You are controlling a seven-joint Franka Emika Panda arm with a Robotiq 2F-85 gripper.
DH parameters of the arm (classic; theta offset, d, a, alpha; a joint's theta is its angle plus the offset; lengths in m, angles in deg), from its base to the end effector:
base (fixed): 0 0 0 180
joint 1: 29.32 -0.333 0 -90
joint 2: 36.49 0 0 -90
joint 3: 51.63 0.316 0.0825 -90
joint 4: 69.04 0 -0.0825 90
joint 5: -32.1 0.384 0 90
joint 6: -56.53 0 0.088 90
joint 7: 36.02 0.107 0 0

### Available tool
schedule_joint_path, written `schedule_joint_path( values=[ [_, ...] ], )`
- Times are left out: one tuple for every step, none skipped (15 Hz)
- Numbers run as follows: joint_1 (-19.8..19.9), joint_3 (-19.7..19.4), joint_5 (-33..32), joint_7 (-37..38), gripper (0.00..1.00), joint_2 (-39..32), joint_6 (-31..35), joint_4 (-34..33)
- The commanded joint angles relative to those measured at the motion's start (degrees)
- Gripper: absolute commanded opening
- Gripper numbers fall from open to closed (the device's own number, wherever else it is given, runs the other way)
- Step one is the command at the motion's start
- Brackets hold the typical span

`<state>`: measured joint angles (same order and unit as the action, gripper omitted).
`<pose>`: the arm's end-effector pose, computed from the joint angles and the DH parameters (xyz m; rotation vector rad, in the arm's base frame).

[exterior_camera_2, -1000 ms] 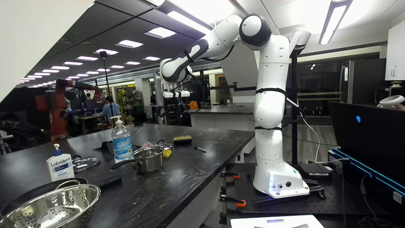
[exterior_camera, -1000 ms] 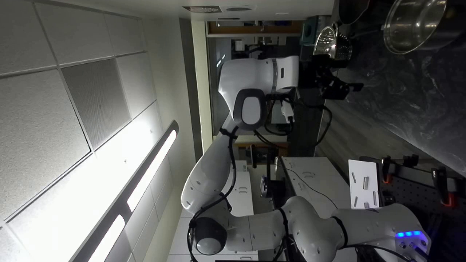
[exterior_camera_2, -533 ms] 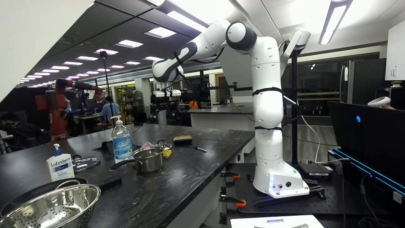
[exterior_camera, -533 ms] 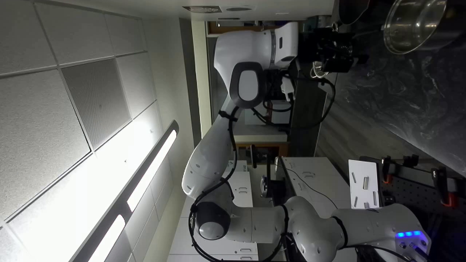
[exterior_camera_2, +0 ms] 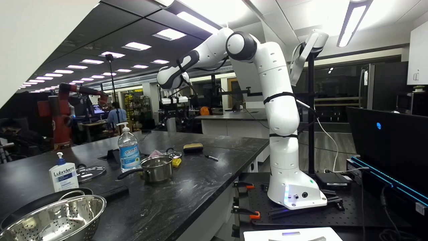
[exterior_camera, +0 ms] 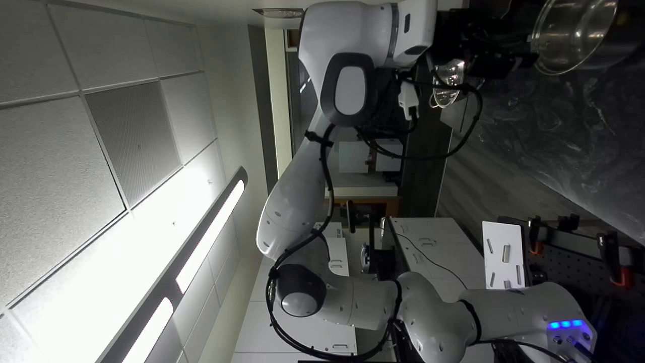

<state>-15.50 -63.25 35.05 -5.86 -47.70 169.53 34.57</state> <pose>0.5547 -0.2533 0.4331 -2.7598 1.4862 0.0435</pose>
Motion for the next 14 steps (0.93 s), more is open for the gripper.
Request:
schedule_joint_path(
  values=[
    [0.7, -1.9, 2.5, -1.8, 1.0, -4.5, -4.7, -5.4],
    [1.0, -2.3, 2.8, -2.0, 1.0, -5.5, -5.4, -6.2],
    [1.2, -2.7, 3.0, -2.0, 1.0, -6.4, -6.0, -6.8],
    [1.5, -3.0, 3.1, -2.0, 1.0, -7.3, -6.4, -7.3],
    [1.6, -3.3, 3.1, -1.9, 1.0, -8.1, -6.8, -7.6],
    [1.6, -3.6, 2.5, -1.5, 1.0, -8.8, -6.6, -7.7],
    [1.5, -3.9, 1.7, -1.2, 1.0, -9.4, -6.5, -7.7],
    [1.4, -4.1, 1.5, -1.2, 1.0, -9.9, -6.3, -7.6],
    [1.4, -4.2, 1.6, -1.3, 1.0, -10.3, -6.0, -7.2],
    [1.3, -4.2, 1.7, -1.3, 1.0, -10.8, -5.9, -7.0],
    [1.3, -4.2, 1.7, -1.5, 1.0, -11.3, -5.7, -6.7],
    [1.2, -4.2, 1.7, -1.5, 1.0, -11.5, -5.4, -6.3],
    [1.1, -4.2, 1.5, -1.5, 1.0, -12.0, -5.1, -6.1],
    [1.0, -4.3, 1.2, -1.3, 1.0, -12.2, -4.3, -5.6]
  ],
)
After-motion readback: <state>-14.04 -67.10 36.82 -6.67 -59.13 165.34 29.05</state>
